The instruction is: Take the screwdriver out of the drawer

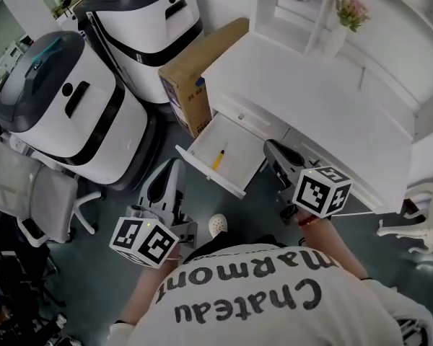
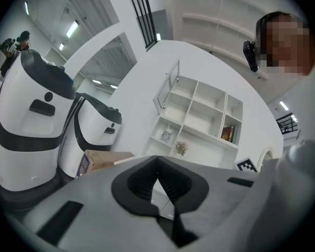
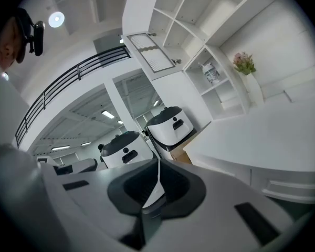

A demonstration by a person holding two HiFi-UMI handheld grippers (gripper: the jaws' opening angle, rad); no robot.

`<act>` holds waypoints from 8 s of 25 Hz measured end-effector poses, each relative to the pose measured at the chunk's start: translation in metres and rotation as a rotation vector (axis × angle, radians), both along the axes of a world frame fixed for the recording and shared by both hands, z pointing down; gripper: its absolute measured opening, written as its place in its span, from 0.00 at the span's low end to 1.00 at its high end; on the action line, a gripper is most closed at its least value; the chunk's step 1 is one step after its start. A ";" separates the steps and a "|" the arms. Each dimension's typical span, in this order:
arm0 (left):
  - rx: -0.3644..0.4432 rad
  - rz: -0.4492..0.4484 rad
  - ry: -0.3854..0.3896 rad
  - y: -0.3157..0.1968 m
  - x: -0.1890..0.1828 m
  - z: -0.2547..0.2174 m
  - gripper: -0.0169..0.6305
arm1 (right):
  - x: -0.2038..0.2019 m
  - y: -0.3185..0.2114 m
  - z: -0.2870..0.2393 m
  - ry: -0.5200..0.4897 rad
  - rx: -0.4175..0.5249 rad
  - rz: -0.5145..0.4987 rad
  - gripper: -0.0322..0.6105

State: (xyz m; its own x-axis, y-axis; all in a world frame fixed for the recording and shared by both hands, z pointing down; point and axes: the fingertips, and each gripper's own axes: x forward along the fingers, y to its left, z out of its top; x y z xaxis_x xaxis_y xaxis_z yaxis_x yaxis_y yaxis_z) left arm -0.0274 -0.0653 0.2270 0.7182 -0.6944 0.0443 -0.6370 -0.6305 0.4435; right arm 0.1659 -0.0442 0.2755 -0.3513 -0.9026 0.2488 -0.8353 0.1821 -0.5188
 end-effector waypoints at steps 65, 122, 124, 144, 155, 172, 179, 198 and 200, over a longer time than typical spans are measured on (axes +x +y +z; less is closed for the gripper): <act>-1.025 -0.466 -0.239 0.016 -0.065 0.440 0.06 | -0.068 -0.159 0.596 0.031 -1.118 -0.288 0.38; -0.838 -0.093 -0.256 0.020 -0.059 0.386 0.06 | -0.036 -0.108 0.480 0.207 -1.067 -0.190 0.19; -0.782 -0.064 -0.239 0.024 -0.058 0.358 0.06 | -0.038 -0.101 0.452 0.208 -1.033 -0.196 0.19; -0.276 -0.116 -0.147 -0.046 -0.076 0.137 0.06 | -0.086 -0.120 0.163 0.008 -0.460 -0.157 0.19; -0.022 -0.085 -0.030 -0.031 -0.065 0.018 0.06 | -0.119 -0.086 0.039 0.026 -0.139 -0.222 0.19; 0.147 -0.042 0.037 0.020 -0.066 -0.044 0.06 | -0.146 -0.024 -0.055 0.196 0.119 -0.271 0.19; 0.126 -0.024 0.045 0.032 -0.068 -0.034 0.06 | -0.145 -0.003 -0.050 0.183 0.123 -0.251 0.19; 0.085 -0.019 0.058 0.052 -0.079 -0.016 0.06 | -0.141 0.017 -0.018 0.184 0.035 -0.207 0.19; 0.083 -0.021 0.058 0.053 -0.080 -0.015 0.06 | -0.142 0.017 -0.017 0.185 0.030 -0.206 0.19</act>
State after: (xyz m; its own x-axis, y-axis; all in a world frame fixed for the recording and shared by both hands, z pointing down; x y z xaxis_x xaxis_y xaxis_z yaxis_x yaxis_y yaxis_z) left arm -0.1079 -0.0128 0.2117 0.7032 -0.7088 -0.0554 -0.6251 -0.6535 0.4268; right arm 0.0243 -0.0270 0.2589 -0.4789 -0.8248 0.3005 -0.8593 0.3704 -0.3527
